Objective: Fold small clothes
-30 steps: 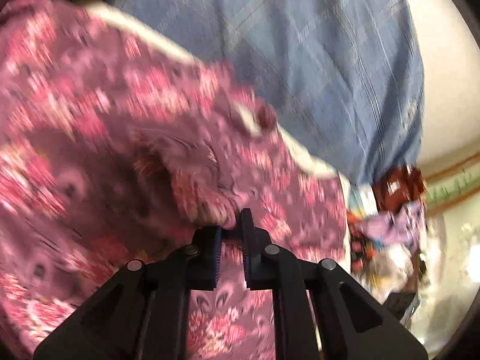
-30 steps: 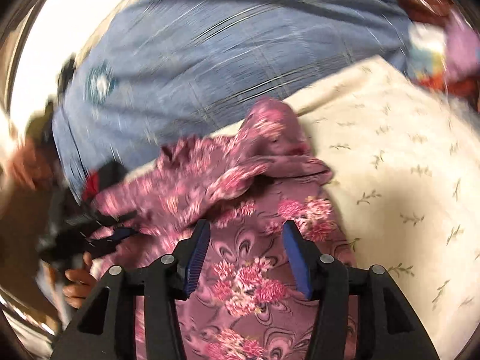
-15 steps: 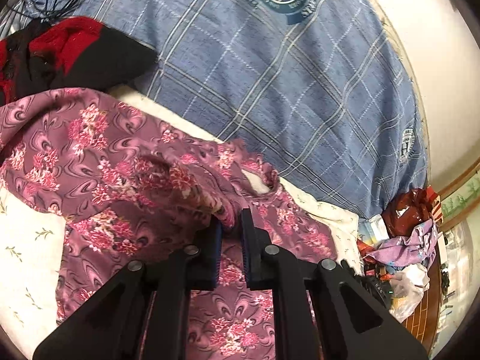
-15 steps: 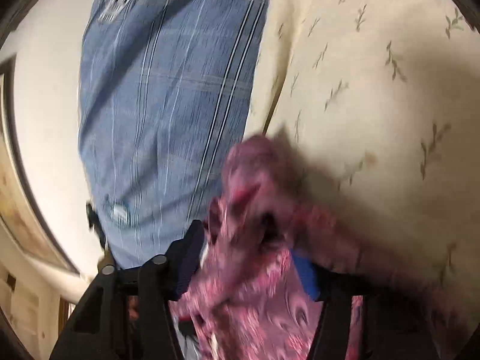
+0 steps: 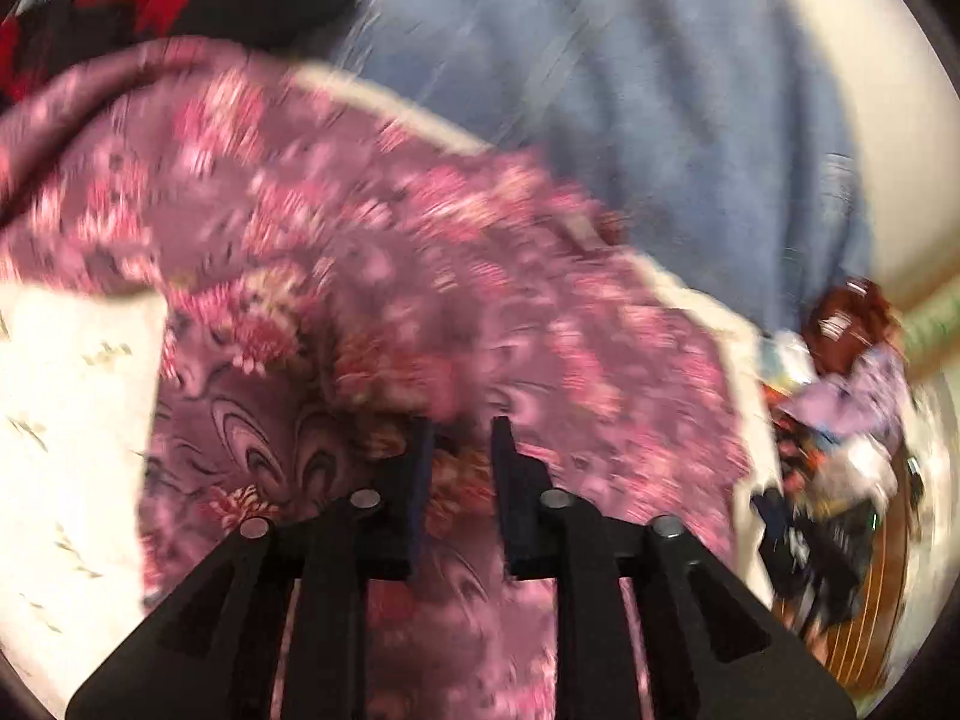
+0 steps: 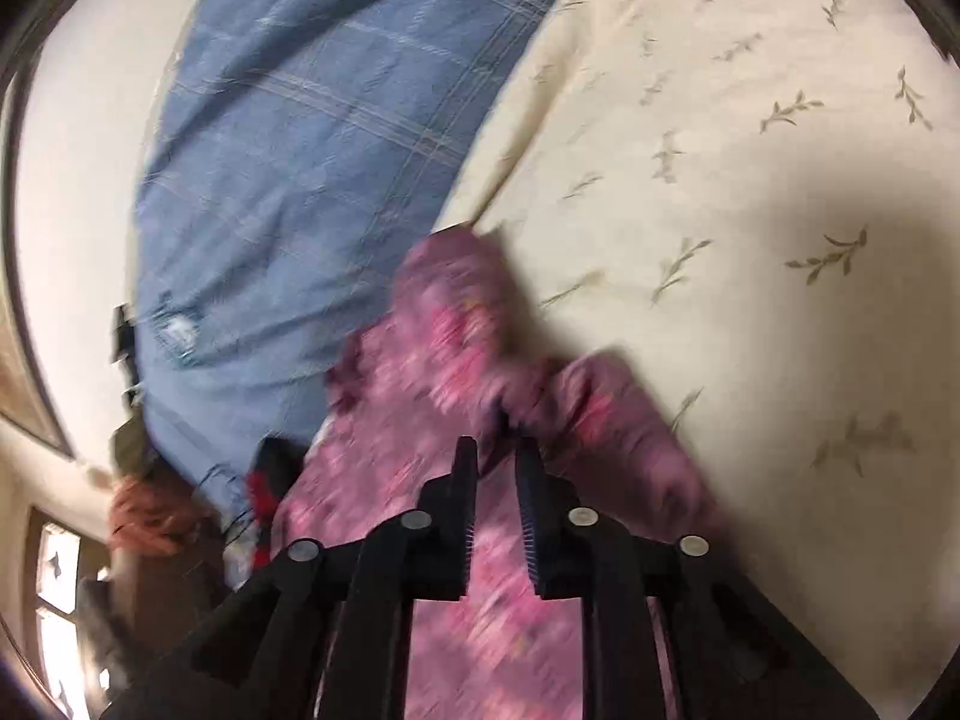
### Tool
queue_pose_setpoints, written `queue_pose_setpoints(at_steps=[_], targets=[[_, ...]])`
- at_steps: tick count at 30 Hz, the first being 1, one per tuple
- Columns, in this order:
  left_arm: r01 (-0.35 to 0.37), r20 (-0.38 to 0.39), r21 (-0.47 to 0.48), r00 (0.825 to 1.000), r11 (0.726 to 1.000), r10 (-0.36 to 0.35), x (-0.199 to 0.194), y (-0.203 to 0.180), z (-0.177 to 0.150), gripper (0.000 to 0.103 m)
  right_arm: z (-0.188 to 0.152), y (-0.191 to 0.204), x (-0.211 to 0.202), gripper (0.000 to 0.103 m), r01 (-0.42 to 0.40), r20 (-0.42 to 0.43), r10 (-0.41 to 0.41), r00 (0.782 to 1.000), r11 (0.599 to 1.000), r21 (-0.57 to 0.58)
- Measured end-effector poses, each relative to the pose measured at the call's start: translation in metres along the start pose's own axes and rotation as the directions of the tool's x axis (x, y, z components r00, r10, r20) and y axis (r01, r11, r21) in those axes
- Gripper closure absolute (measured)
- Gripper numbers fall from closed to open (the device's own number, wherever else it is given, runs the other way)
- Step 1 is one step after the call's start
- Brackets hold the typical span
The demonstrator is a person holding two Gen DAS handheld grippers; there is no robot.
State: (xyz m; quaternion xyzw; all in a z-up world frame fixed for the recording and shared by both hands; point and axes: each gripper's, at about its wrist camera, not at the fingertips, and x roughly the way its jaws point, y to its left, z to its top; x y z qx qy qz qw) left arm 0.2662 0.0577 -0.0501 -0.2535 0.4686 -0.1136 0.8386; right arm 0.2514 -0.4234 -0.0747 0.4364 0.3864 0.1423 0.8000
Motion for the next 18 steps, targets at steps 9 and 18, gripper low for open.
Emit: queue_pose_setpoints(at_steps=[9, 18], targets=[[-0.052, 0.068, 0.006, 0.996, 0.999, 0.051, 0.023, 0.001, 0.026, 0.036, 0.078, 0.021, 0.063, 0.036, 0.196, 0.059, -0.189, 0.98, 0.968, -0.154], [-0.224, 0.122, 0.126, 0.97, 0.966, 0.209, 0.045, -0.01, 0.02, 0.036, 0.091, 0.062, 0.103, 0.097, 0.267, 0.158, -0.22, 0.963, 0.874, -0.407]])
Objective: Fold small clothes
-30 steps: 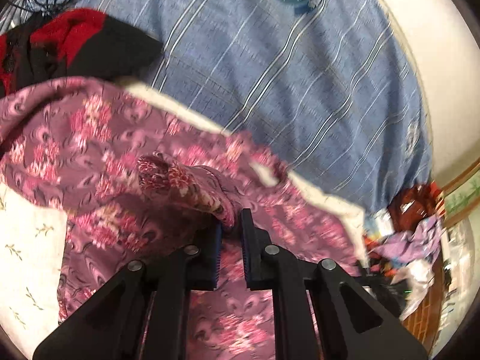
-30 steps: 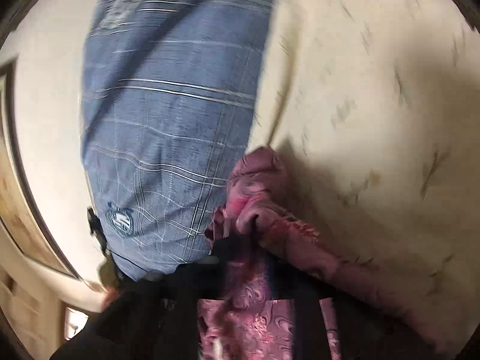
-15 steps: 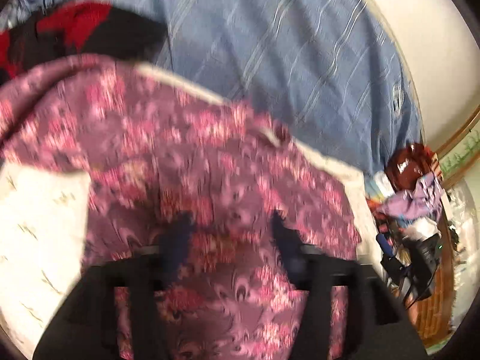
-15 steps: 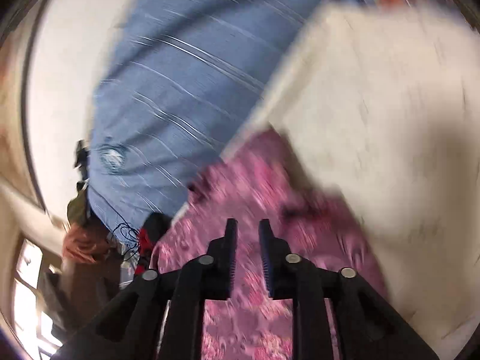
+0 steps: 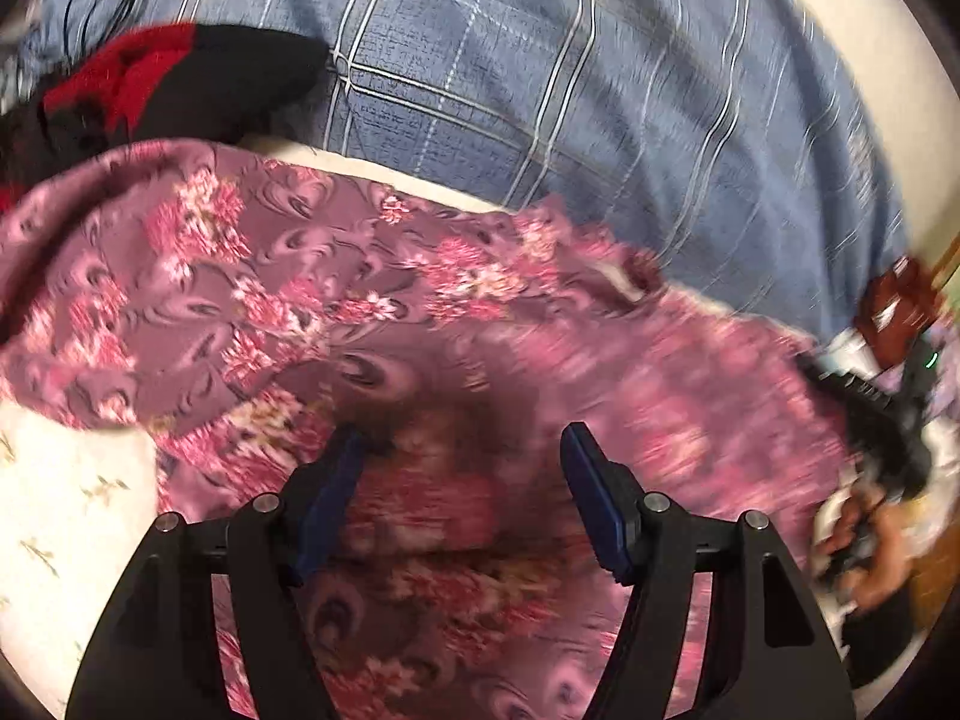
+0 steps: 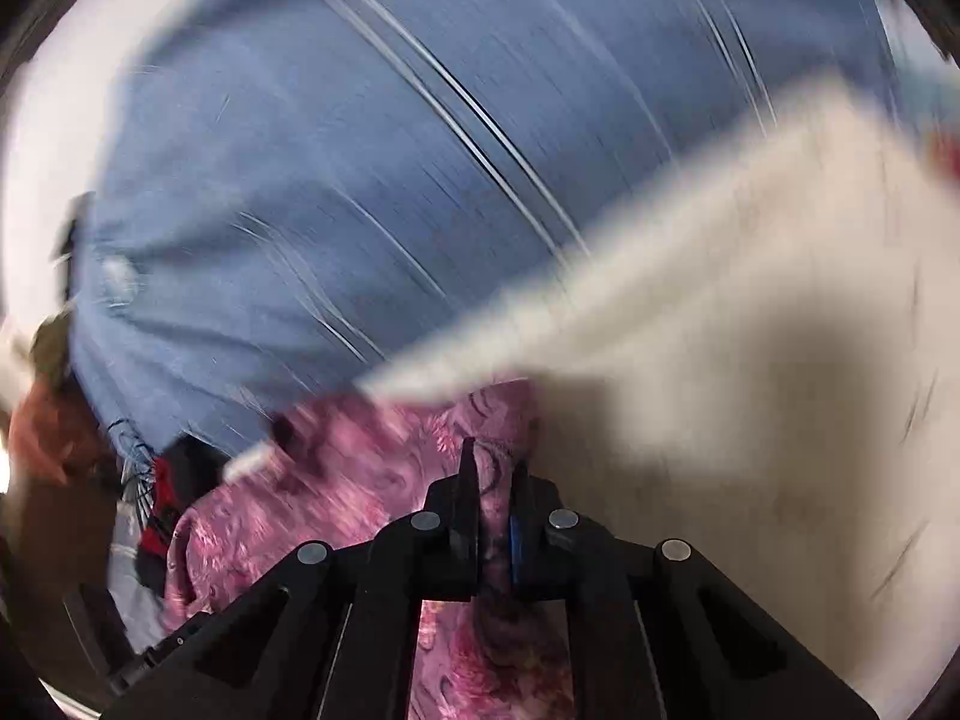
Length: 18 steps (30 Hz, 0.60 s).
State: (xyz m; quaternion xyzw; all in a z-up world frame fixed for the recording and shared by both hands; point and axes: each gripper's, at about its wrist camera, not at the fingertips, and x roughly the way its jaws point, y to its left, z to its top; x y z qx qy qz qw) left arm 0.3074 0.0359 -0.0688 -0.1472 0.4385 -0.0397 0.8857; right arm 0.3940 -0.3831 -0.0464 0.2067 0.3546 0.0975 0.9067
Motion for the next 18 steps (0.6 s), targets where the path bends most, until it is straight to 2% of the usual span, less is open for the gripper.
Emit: queue_pose_setpoints(at_steps=[1, 3, 4, 5, 6, 7, 9, 11, 13, 15, 16, 17, 18], targets=[[-0.032, -0.016, 0.025, 0.999, 0.999, 0.033, 0.006, -0.004, -0.002, 0.036, -0.001, -0.001, 0.009, 0.097, 0.043, -0.033, -0.044, 0.998, 0.999, -0.031], [-0.095, 0.01, 0.095, 0.995, 0.991, 0.095, 0.007, -0.015, -0.007, 0.036, -0.013, -0.008, 0.042, 0.095, 0.149, -0.187, -0.163, 0.969, 0.985, -0.087], [-0.116, 0.019, 0.128, 0.993, 0.985, 0.114, 0.004, -0.02, -0.009, 0.036, -0.016, -0.008, 0.042, 0.095, 0.145, -0.171, -0.162, 0.972, 0.983, -0.108], [-0.106, 0.016, 0.131, 0.994, 0.986, 0.104, 0.001, -0.021, -0.009, 0.036, -0.014, -0.006, 0.034, 0.085, 0.145, -0.142, -0.161, 0.977, 0.983, -0.112], [-0.055, 0.009, 0.102, 0.998, 0.993, 0.054, -0.006, -0.017, -0.008, 0.036, -0.01, -0.004, 0.023, 0.081, 0.171, -0.124, -0.182, 0.975, 0.981, -0.093], [-0.006, 0.012, 0.072, 1.0, 0.997, 0.005, -0.013, -0.014, -0.005, 0.036, -0.009, -0.004, 0.012, 0.081, 0.161, -0.099, -0.167, 0.981, 0.985, -0.064], [0.069, 0.041, 0.023, 0.997, 0.997, -0.069, -0.027, -0.007, 0.0, 0.036, -0.013, 0.0, -0.019, 0.081, 0.038, -0.032, -0.039, 0.999, 0.999, -0.019], [0.097, 0.056, -0.007, 0.994, 0.995, -0.097, -0.031, 0.0, 0.002, 0.035, -0.027, 0.011, -0.036, 0.082, -0.031, -0.027, 0.03, 0.999, 0.998, -0.057], [0.089, -0.001, -0.035, 0.996, 0.995, -0.089, -0.017, 0.006, 0.0, 0.035, -0.043, 0.02, -0.038, 0.082, -0.037, -0.049, 0.032, 0.998, 0.994, -0.1], [0.064, -0.067, -0.042, 0.996, 0.997, -0.067, 0.003, 0.006, -0.003, 0.036, -0.063, 0.013, -0.018, 0.085, 0.019, -0.127, -0.031, 0.991, 0.995, -0.099], [0.045, -0.035, -0.009, 0.998, 0.999, -0.045, 0.0, 0.0, -0.004, 0.036, -0.072, 0.003, -0.01, 0.086, 0.035, -0.161, -0.046, 0.986, 0.997, -0.073], [0.03, -0.038, 0.006, 0.999, 1.0, -0.03, -0.001, -0.003, -0.004, 0.036, -0.08, -0.002, -0.013, 0.088, 0.01, -0.092, -0.015, 0.996, 0.998, -0.055], [0.024, -0.041, 0.007, 0.999, 1.0, -0.024, -0.001, -0.005, -0.004, 0.036, -0.083, -0.002, -0.015, 0.087, 0.006, -0.066, -0.01, 0.998, 0.998, -0.06]])
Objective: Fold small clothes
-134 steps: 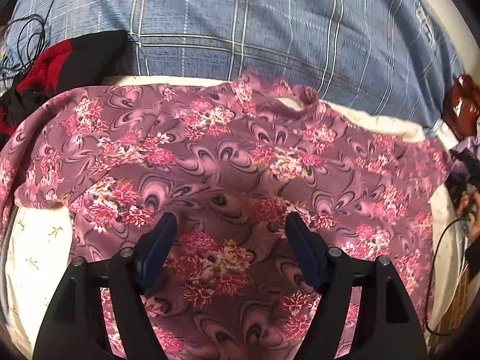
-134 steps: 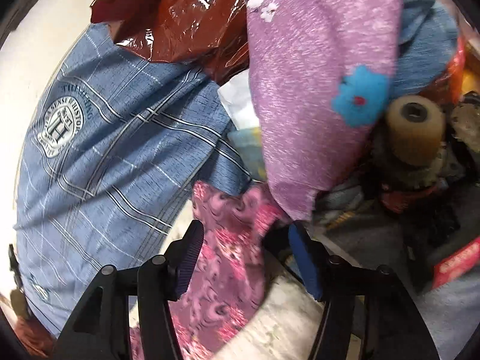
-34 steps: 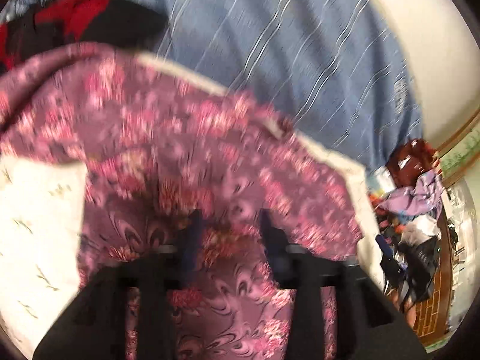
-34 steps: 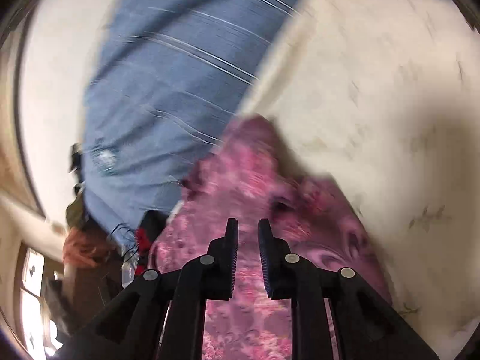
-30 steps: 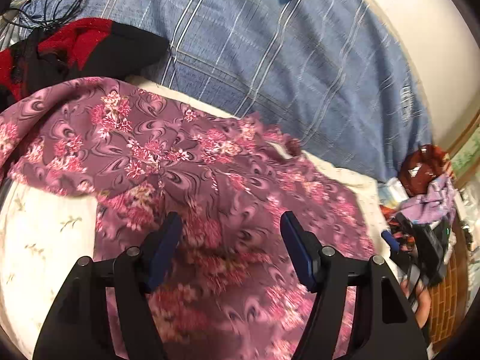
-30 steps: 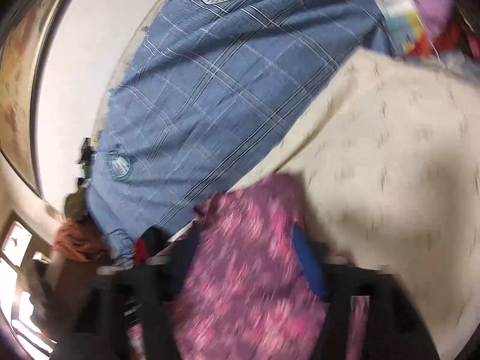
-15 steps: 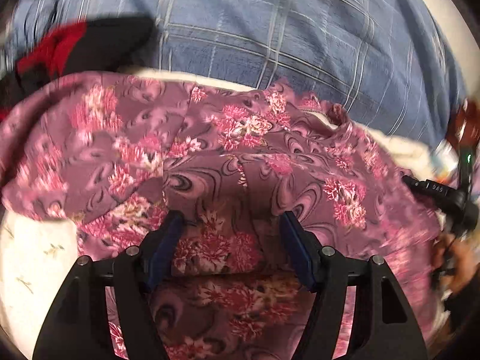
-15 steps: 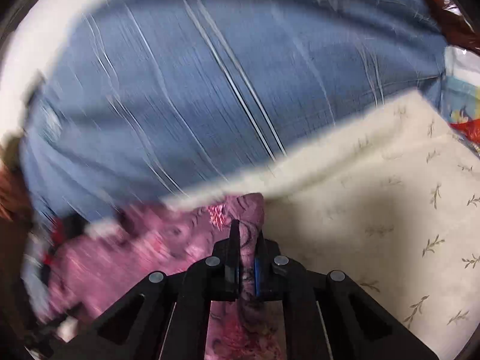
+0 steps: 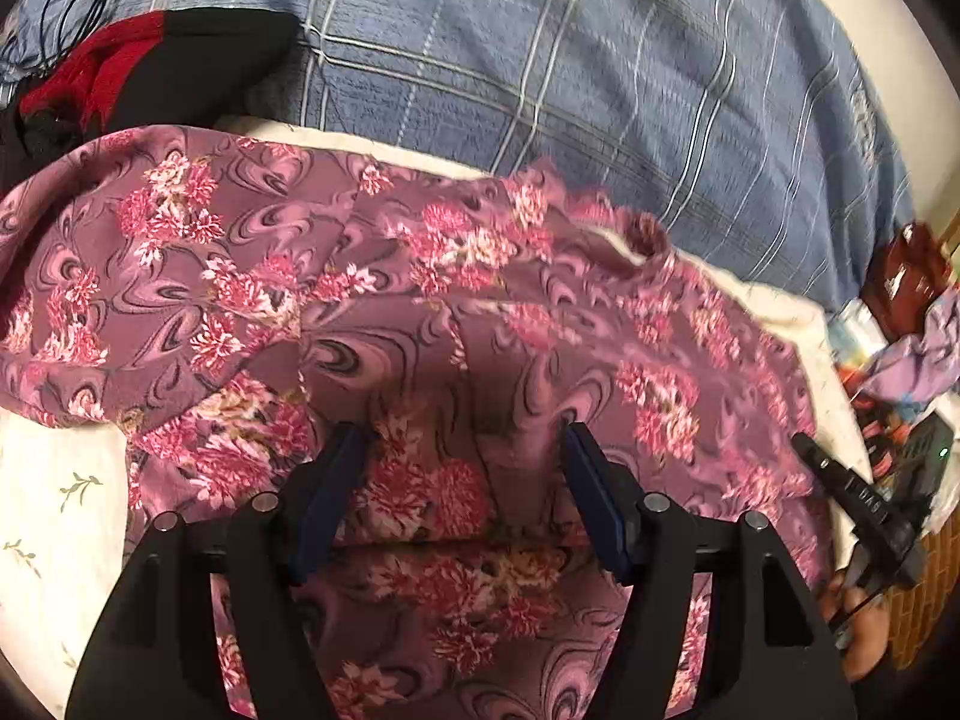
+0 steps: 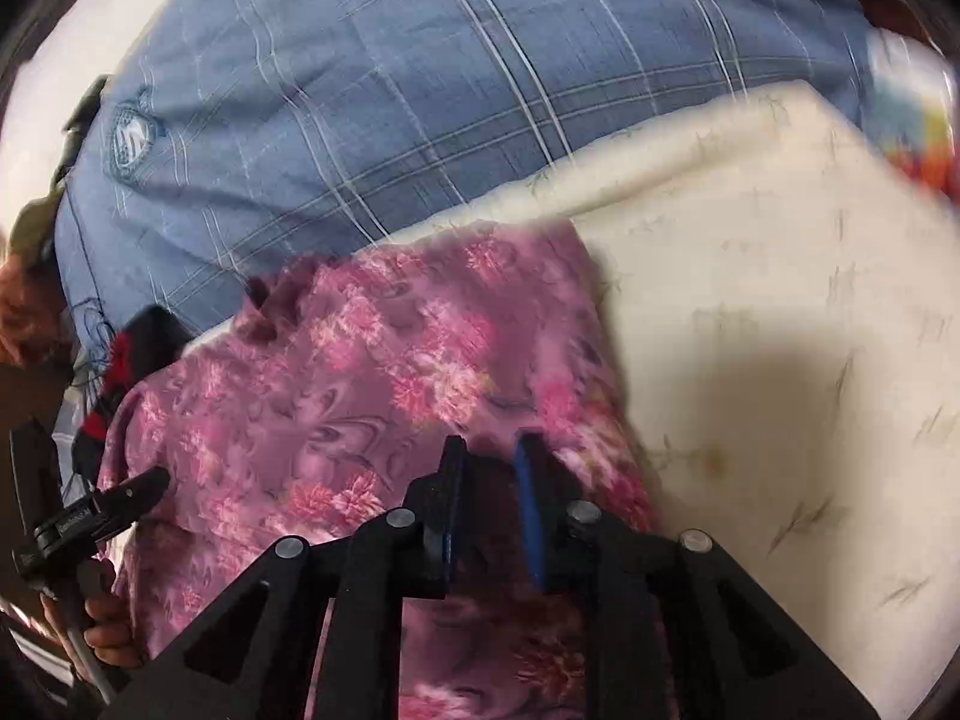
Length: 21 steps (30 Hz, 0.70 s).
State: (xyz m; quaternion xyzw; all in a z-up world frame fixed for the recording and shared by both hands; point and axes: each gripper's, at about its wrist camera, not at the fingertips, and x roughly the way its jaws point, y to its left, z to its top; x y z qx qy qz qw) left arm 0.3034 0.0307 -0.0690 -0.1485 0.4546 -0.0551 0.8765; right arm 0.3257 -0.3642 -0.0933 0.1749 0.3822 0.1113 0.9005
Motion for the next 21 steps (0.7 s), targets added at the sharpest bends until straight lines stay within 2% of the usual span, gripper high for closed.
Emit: queue_pose_setpoints(at_steps=[3, 7, 10, 12, 15, 17, 19, 21], targets=[[0.018, 0.001, -0.014, 1.0, 1.0, -0.018, -0.001, 0.003, 0.0, 0.034, 0.001, 0.007, 0.003, 0.086, 0.026, 0.0, -0.026, 1.0, 0.999, -0.024], [0.104, -0.014, -0.106, 0.994, 0.989, -0.106, -0.006, 0.02, 0.005, 0.034, 0.002, 0.017, 0.007, 0.084, 0.053, 0.003, -0.053, 0.999, 0.997, -0.051], [0.121, 0.007, -0.174, 0.993, 0.977, -0.122, -0.024, 0.039, 0.016, 0.034, 0.0, 0.019, 0.009, 0.084, 0.076, 0.006, -0.075, 0.997, 0.995, -0.07], [0.084, 0.036, -0.201, 0.996, 0.976, -0.079, -0.048, 0.057, 0.019, 0.034, -0.003, 0.017, 0.003, 0.084, 0.091, 0.008, -0.09, 0.996, 0.992, -0.084], [0.01, 0.035, -0.304, 0.999, 0.953, 0.0, -0.086, 0.112, 0.012, 0.034, -0.003, 0.018, 0.002, 0.084, 0.1, 0.008, -0.099, 0.995, 0.991, -0.092], [-0.067, 0.023, -0.351, 0.997, 0.934, 0.08, -0.114, 0.157, -0.002, 0.034, -0.003, 0.018, 0.002, 0.084, 0.098, 0.01, -0.098, 0.995, 0.991, -0.091], [-0.171, 0.01, -0.397, 0.982, 0.902, 0.191, -0.142, 0.198, -0.017, 0.034, -0.003, 0.018, 0.002, 0.084, 0.096, 0.01, -0.095, 0.995, 0.991, -0.089], [-0.234, 0.012, -0.446, 0.963, 0.864, 0.267, -0.169, 0.232, -0.032, 0.033, -0.003, 0.017, 0.001, 0.084, 0.089, 0.011, -0.088, 0.996, 0.993, -0.084]])
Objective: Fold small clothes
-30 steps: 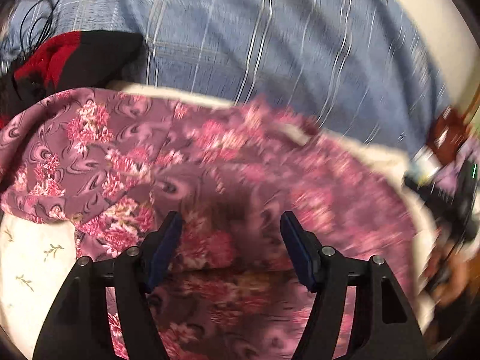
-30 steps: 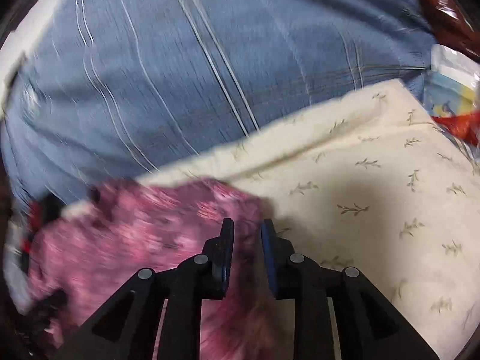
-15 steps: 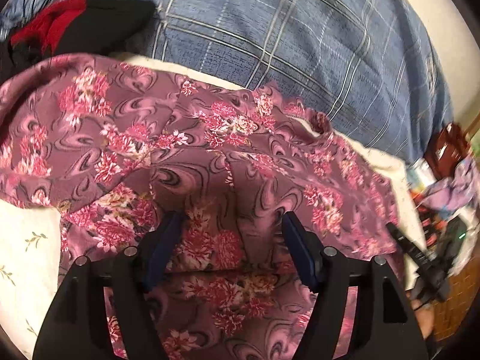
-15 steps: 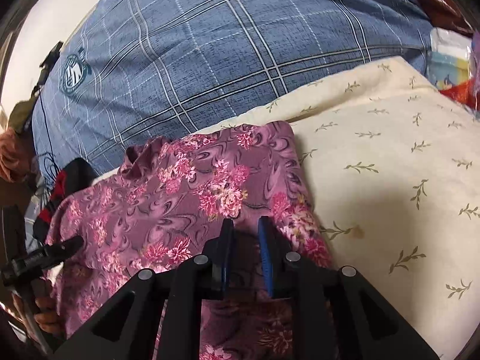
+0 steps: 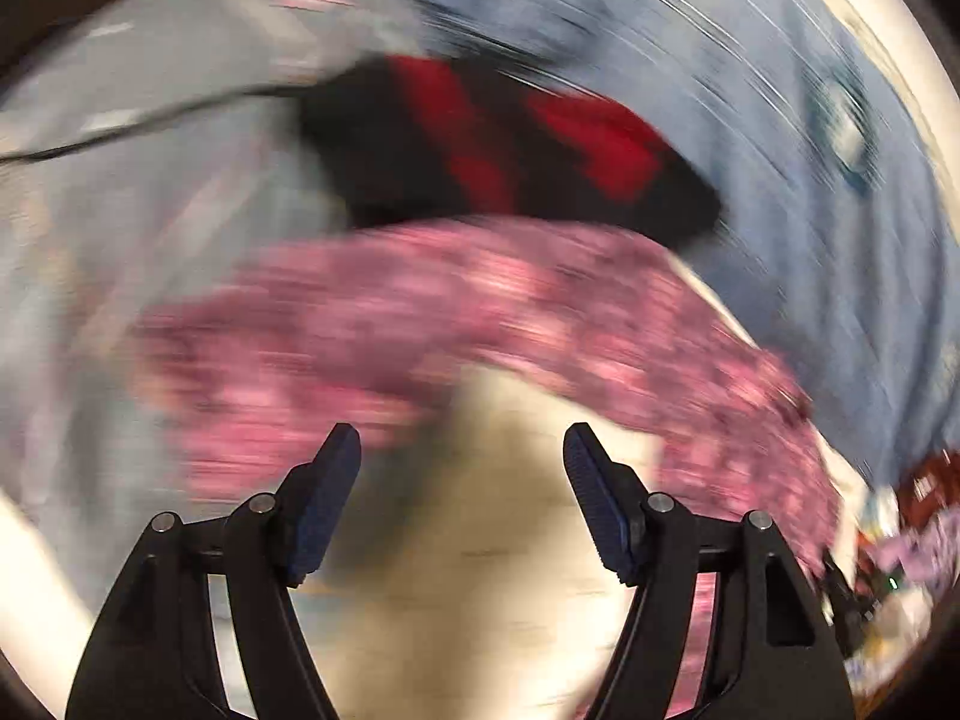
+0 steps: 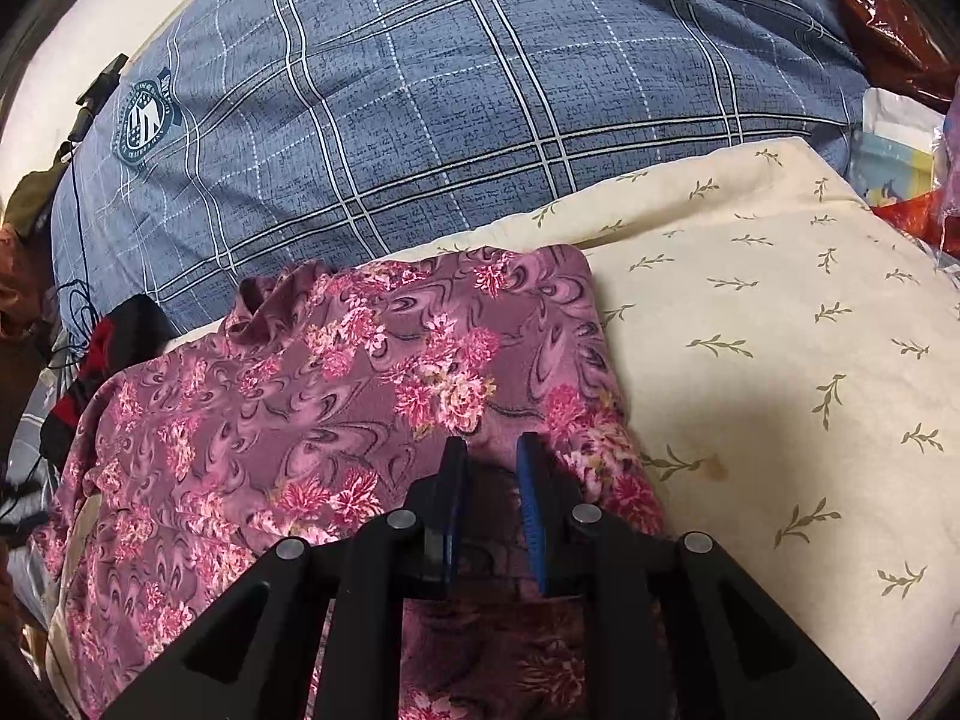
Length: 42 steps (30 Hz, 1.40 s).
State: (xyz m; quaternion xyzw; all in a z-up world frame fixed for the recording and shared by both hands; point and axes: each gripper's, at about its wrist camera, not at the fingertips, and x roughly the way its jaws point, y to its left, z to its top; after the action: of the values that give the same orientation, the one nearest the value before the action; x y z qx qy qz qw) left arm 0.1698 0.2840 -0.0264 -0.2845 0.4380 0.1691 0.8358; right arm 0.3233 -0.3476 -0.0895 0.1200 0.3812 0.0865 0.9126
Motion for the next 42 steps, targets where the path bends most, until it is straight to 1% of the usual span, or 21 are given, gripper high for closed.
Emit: queue_pose_setpoints(at_steps=[2, 4, 6, 9, 11, 12, 13, 14, 15, 16, 18, 21, 24, 27, 30, 32, 34, 35, 36, 39, 42], targets=[[-0.057, 0.019, -0.065, 0.998, 0.996, 0.058, -0.011, 0.04, 0.004, 0.033, 0.0, -0.001, 0.0, 0.084, -0.007, 0.001, 0.007, 1.0, 1.0, 0.007], [-0.08, 0.014, -0.118, 0.997, 0.99, 0.082, -0.009, 0.061, 0.008, 0.033, 0.0, -0.001, 0.0, 0.084, -0.011, 0.002, 0.011, 1.0, 1.0, 0.01], [-0.071, 0.003, -0.163, 0.997, 0.984, 0.072, -0.001, 0.078, 0.01, 0.033, 0.0, -0.001, 0.0, 0.084, -0.01, 0.002, 0.01, 1.0, 1.0, 0.01], [-0.082, -0.033, -0.162, 0.996, 0.983, 0.078, 0.019, 0.082, 0.012, 0.033, 0.0, -0.002, 0.0, 0.084, -0.012, 0.002, 0.012, 1.0, 1.0, 0.011], [-0.059, -0.082, -0.168, 0.996, 0.984, 0.045, 0.04, 0.082, 0.011, 0.036, 0.0, -0.002, -0.001, 0.084, -0.017, 0.003, 0.017, 1.0, 1.0, 0.015], [-0.043, -0.1, -0.184, 0.995, 0.982, 0.025, 0.048, 0.082, 0.01, 0.045, 0.0, -0.003, -0.001, 0.084, -0.02, 0.003, 0.02, 1.0, 1.0, 0.018], [-0.019, -0.114, -0.202, 0.993, 0.979, -0.004, 0.054, 0.082, 0.008, 0.084, 0.0, -0.003, -0.001, 0.084, -0.022, 0.004, 0.022, 1.0, 1.0, 0.02], [-0.004, -0.129, -0.215, 0.991, 0.977, -0.025, 0.057, 0.08, 0.008, 0.099, 0.0, -0.004, -0.001, 0.084, -0.025, 0.004, 0.025, 1.0, 0.999, 0.023], [0.015, -0.126, -0.231, 0.991, 0.973, -0.045, 0.057, 0.078, 0.007, 0.099, 0.0, -0.004, -0.002, 0.084, -0.027, 0.005, 0.027, 1.0, 0.999, 0.025], [0.017, -0.1, -0.242, 0.994, 0.97, -0.042, 0.051, 0.074, 0.005, 0.099, 0.0, -0.004, -0.002, 0.084, -0.028, 0.005, 0.028, 1.0, 0.999, 0.025], [0.035, -0.068, -0.228, 0.996, 0.973, -0.052, 0.039, 0.063, 0.004, 0.099, 0.0, -0.005, -0.002, 0.084, -0.034, 0.005, 0.034, 0.999, 0.999, 0.029], [0.089, -0.024, -0.189, 0.995, 0.978, -0.095, 0.011, 0.036, 0.003, 0.099, 0.0, -0.007, -0.003, 0.084, -0.049, 0.008, 0.049, 0.999, 0.998, 0.041], [0.141, 0.002, -0.14, 0.99, 0.98, -0.142, -0.01, -0.001, 0.007, 0.099, 0.0, -0.01, -0.003, 0.084, -0.065, 0.012, 0.065, 0.998, 0.996, 0.054], [0.172, 0.009, -0.109, 0.985, 0.979, -0.172, -0.017, -0.039, 0.012, 0.099, 0.0, -0.012, -0.004, 0.084, -0.079, 0.016, 0.079, 0.997, 0.995, 0.064], [0.178, 0.028, -0.101, 0.984, 0.979, -0.176, -0.03, -0.05, 0.021, 0.099, 0.0, -0.014, -0.004, 0.084, -0.095, 0.019, 0.093, 0.995, 0.993, 0.075], [0.219, 0.053, -0.102, 0.975, 0.97, -0.214, -0.043, -0.059, 0.022, 0.099, 0.0, -0.015, -0.004, 0.084, -0.107, 0.022, 0.106, 0.994, 0.991, 0.085], [0.219, 0.09, -0.082, 0.973, 0.972, -0.212, -0.06, -0.067, 0.021, 0.099, -0.001, -0.018, -0.004, 0.084, -0.125, 0.026, 0.123, 0.992, 0.987, 0.097], [0.234, 0.094, -0.063, 0.969, 0.97, -0.227, -0.065, -0.075, 0.021, 0.099, -0.001, -0.019, -0.004, 0.084, -0.132, 0.028, 0.13, 0.991, 0.986, 0.102], [0.242, 0.089, -0.05, 0.967, 0.969, -0.237, -0.066, -0.08, 0.022, 0.099, -0.001, -0.021, -0.004, 0.084, -0.143, 0.031, 0.14, 0.99, 0.984, 0.11], [0.256, 0.044, 0.015, 0.965, 0.966, -0.257, -0.059, -0.119, 0.02, 0.099, -0.002, -0.025, -0.004, 0.084, -0.169, 0.039, 0.166, 0.985, 0.977, 0.131], [0.31, -0.02, 0.057, 0.951, 0.949, -0.31, -0.041, -0.165, 0.013, 0.099, -0.002, -0.026, -0.004, 0.084, -0.182, 0.046, 0.177, 0.983, 0.973, 0.14]])
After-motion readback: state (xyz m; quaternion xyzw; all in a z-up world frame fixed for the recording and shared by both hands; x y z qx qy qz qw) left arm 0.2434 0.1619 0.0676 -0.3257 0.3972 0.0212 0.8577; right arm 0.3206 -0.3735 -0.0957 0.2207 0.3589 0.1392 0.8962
